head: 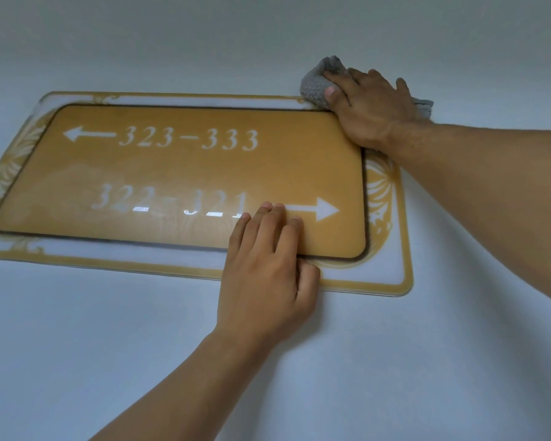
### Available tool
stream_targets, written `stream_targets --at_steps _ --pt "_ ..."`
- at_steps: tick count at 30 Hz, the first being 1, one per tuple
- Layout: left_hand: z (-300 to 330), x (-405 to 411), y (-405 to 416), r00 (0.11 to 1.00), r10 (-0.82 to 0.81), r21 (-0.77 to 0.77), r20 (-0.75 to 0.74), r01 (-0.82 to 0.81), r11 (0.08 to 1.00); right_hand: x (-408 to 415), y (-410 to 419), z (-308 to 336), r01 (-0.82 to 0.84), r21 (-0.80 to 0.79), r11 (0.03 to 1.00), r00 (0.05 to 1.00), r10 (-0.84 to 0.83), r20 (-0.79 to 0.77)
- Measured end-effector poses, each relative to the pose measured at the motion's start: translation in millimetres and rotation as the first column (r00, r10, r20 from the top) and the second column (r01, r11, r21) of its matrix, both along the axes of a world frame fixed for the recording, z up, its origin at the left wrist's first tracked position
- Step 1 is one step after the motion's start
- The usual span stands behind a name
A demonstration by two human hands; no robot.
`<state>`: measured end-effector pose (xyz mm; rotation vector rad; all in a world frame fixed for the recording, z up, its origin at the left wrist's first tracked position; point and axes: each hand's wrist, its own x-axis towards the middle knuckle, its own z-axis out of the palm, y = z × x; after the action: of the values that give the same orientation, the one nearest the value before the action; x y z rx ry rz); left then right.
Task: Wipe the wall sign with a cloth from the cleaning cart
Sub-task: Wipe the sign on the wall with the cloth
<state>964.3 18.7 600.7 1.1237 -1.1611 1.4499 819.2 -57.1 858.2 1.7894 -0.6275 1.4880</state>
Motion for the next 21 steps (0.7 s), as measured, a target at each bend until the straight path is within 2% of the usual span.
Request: stream_targets --at_steps 11,14,16,18,21 --pt "-2 -2 1 0.999 -0.037 -0.039 -0.009 0.037 0.999 0 5 -25 0.072 -0.003 0.997 0.997 -0.072 -0.026" --pt "0 0 4 0.986 -0.04 -0.11 -0.164 0.022 0.994 -2 4 -35 0.079 -0.019 0.997 0.996 -0.08 -0.044" --pt "0 1 5 0.963 -0.022 -0.103 -0.267 -0.006 0.995 -3 3 -43 0.083 -0.024 0.996 0.995 -0.084 -0.058" --pt "0 1 3 0.953 0.024 -0.08 -0.302 -0.051 0.996 -2 3 -51 0.079 -0.024 0.997 0.995 -0.08 -0.059" --pt "-2 1 2 0.945 -0.006 -0.091 -0.328 -0.026 0.996 -1 4 -62 0.072 -0.018 0.997 0.996 -0.073 -0.058"
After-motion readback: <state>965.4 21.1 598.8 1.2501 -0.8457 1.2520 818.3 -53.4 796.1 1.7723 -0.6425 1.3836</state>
